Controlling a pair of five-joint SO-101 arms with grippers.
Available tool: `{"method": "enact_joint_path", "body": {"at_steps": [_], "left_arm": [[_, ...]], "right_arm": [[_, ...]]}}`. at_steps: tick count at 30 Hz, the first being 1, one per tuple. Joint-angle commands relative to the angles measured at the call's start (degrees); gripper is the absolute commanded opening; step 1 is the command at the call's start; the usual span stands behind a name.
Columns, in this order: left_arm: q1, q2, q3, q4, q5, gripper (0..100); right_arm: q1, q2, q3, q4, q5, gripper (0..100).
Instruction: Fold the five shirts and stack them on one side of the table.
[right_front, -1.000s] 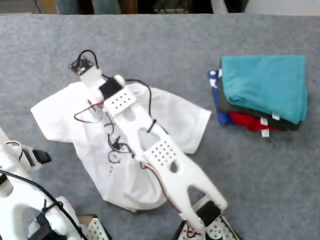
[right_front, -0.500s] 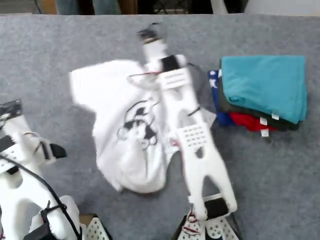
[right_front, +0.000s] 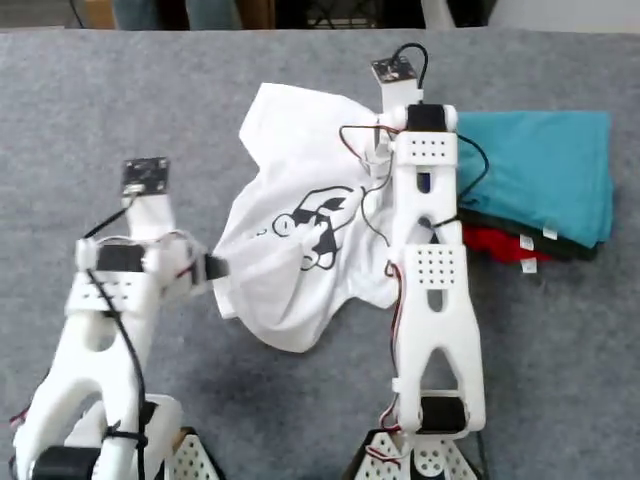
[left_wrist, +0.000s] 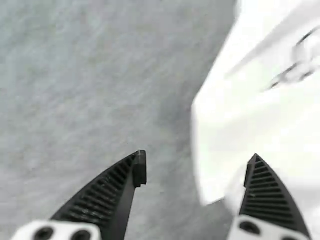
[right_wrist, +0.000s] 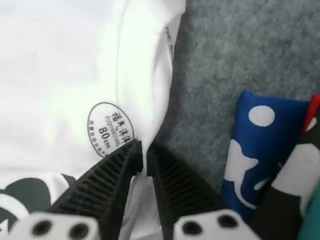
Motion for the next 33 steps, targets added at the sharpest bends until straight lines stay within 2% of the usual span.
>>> {"method": "enact_joint_path", "body": {"at_steps": [1, 5, 10, 12, 15, 18, 21, 26, 29, 33], "left_arm": [[5.76, 5.63, -3.21, -5.71, 8.7, 33], [8.66, 19.25, -11.56, -6.07, 13.54, 32], [15.52, 36.48, -20.18, -2.02, 8.62, 30], [17.36, 39.47, -24.92, 2.2, 5.89, 22], [16.92, 40.97, -29.14, 5.98, 2.46, 3], [12.79, 40.62, -31.16, 9.67, 0.18, 5], [4.53, 38.42, -34.51, 12.13, -4.57, 3], [-11.47, 35.6, -45.67, 16.53, -19.52, 3], [-18.68, 35.52, -53.05, 18.2, -25.93, 3], [-23.87, 35.78, -59.91, 18.64, -31.03, 3]], "right_arm": [[-2.02, -4.88, -2.24, 1.58, 0.09, 1.5], [-2.46, -4.88, -2.24, 2.64, 0.09, 1.5], [-2.37, -4.79, -2.24, 2.73, -3.16, 1.5], [-2.29, -4.88, -2.59, 3.52, -3.08, 1.5], [-2.11, -5.14, -2.77, 4.48, -2.81, 1.5], [-2.02, -5.23, -2.42, 4.57, -2.2, 1.5], [-1.93, -5.32, -2.24, 4.75, 0.53, 1.5], [-1.41, -9.8, 1.01, 4.75, 1.14, 1.5], [-1.67, -17.1, 10.86, 4.75, 3.78, 1.5], [-2.9, -30.64, 32.57, 4.75, 6.42, 1.5]]}}
